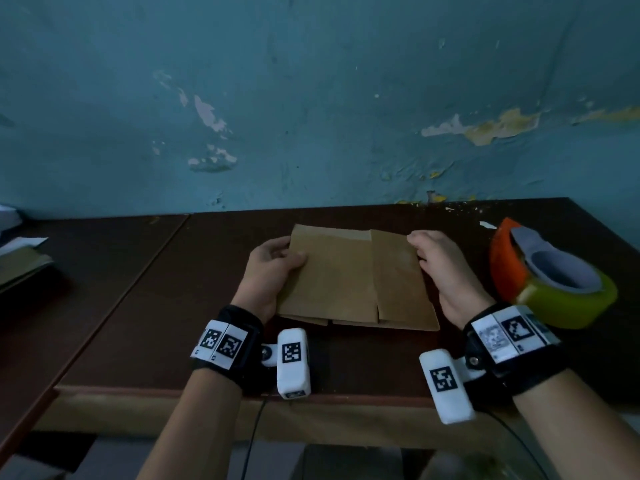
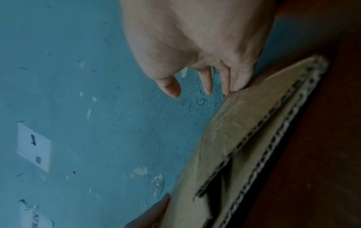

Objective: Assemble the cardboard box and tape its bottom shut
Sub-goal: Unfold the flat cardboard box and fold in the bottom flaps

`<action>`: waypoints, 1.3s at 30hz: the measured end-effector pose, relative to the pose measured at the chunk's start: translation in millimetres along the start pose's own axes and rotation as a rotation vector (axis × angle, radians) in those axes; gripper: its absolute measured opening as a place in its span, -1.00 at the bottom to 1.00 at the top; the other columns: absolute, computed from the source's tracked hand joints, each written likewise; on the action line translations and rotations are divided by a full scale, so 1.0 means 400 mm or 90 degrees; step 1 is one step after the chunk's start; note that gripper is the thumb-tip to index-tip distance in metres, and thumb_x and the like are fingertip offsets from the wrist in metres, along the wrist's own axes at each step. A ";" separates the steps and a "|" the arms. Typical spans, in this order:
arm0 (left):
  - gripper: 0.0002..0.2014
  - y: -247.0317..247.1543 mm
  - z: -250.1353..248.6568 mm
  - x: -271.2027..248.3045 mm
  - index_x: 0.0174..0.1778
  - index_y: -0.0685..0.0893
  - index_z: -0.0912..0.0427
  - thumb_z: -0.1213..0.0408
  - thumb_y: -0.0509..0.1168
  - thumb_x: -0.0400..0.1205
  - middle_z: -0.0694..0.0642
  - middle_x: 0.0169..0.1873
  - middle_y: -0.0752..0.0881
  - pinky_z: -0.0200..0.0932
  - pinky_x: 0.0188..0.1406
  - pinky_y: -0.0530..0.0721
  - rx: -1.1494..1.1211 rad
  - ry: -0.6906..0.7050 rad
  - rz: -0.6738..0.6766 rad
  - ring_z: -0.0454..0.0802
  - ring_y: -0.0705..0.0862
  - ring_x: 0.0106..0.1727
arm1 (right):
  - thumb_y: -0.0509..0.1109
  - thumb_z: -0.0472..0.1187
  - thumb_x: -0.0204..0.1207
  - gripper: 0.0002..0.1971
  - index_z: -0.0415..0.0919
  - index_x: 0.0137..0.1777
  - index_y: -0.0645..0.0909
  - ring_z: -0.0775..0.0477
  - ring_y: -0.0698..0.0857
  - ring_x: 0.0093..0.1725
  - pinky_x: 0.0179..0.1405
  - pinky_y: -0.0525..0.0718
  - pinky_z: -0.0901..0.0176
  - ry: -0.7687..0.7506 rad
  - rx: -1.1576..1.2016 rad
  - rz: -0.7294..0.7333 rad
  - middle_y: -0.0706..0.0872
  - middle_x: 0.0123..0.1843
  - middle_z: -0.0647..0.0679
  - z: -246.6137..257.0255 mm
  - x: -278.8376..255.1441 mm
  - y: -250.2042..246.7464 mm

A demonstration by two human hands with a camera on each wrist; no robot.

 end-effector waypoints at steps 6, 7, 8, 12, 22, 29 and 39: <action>-0.54 0.004 -0.070 -0.029 0.50 0.57 0.14 0.46 0.41 0.67 0.06 0.17 0.77 -0.26 -0.11 0.79 -0.053 0.204 0.002 -0.15 0.82 0.02 | 0.37 -0.07 0.70 -0.43 -0.05 0.69 0.34 0.11 0.48 0.53 0.36 0.44 0.25 -0.103 0.062 -0.006 0.48 0.57 0.07 0.027 0.004 -0.014; -0.54 0.005 -0.077 -0.034 0.49 0.57 0.16 0.48 0.40 0.66 0.06 0.16 0.78 -0.21 -0.01 0.80 -0.069 0.226 0.000 -0.16 0.82 0.05 | 0.37 -0.09 0.71 -0.41 -0.05 0.71 0.31 0.09 0.43 0.58 0.45 0.43 0.19 -0.126 0.081 -0.010 0.44 0.60 0.06 0.032 0.004 -0.016; -0.54 0.007 -0.082 -0.038 0.49 0.57 0.18 0.50 0.40 0.66 0.07 0.17 0.78 -0.14 0.08 0.81 -0.084 0.244 -0.003 -0.13 0.82 0.10 | 0.36 -0.10 0.71 -0.39 -0.05 0.72 0.28 0.08 0.41 0.61 0.49 0.41 0.16 -0.148 0.096 -0.008 0.41 0.64 0.04 0.038 0.003 -0.017; -0.60 0.011 -0.090 -0.046 0.42 0.57 0.24 0.51 0.40 0.65 0.11 0.23 0.76 -0.04 0.16 0.79 -0.126 0.281 -0.006 -0.05 0.79 0.19 | 0.34 0.07 0.56 -0.27 -0.05 0.73 0.29 0.14 0.44 0.60 0.50 0.40 0.23 -0.200 0.127 0.005 0.43 0.67 0.02 0.055 0.002 -0.010; -0.43 0.027 -0.096 -0.080 0.55 0.46 -0.03 0.45 0.40 0.66 0.13 0.29 0.78 0.05 0.20 0.78 -0.203 0.296 0.057 0.13 0.78 0.29 | 0.30 -0.02 0.59 -0.40 -0.12 0.64 0.40 0.11 0.56 0.56 0.54 0.48 0.13 -0.303 0.234 0.018 0.57 0.57 -0.03 0.081 -0.017 0.012; -0.45 0.050 -0.131 -0.118 0.58 0.43 0.12 0.19 0.27 0.62 -0.01 0.13 0.81 0.12 0.28 0.75 -0.184 0.375 0.094 0.07 0.79 0.23 | 0.24 -0.08 0.60 -0.42 -0.26 0.61 0.42 0.03 0.67 0.46 0.45 0.58 0.12 -0.320 0.335 0.042 0.70 0.42 -0.05 0.096 -0.038 0.005; -0.19 0.076 -0.125 -0.116 0.68 0.38 -0.07 -0.51 -0.01 0.62 0.13 0.63 0.42 0.44 0.61 0.37 -0.095 0.441 0.023 0.17 0.40 0.66 | 0.11 -0.03 0.66 -0.49 -0.31 0.48 0.51 -0.06 0.77 0.24 0.03 0.76 0.14 -0.297 0.428 0.097 0.74 0.29 -0.17 0.099 -0.062 0.052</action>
Point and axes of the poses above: each hand's wrist, its own x-axis towards the middle knuckle, its own y-axis out of the palm, z = x × y, the point moved 4 cm from there along x, towards the middle knuckle
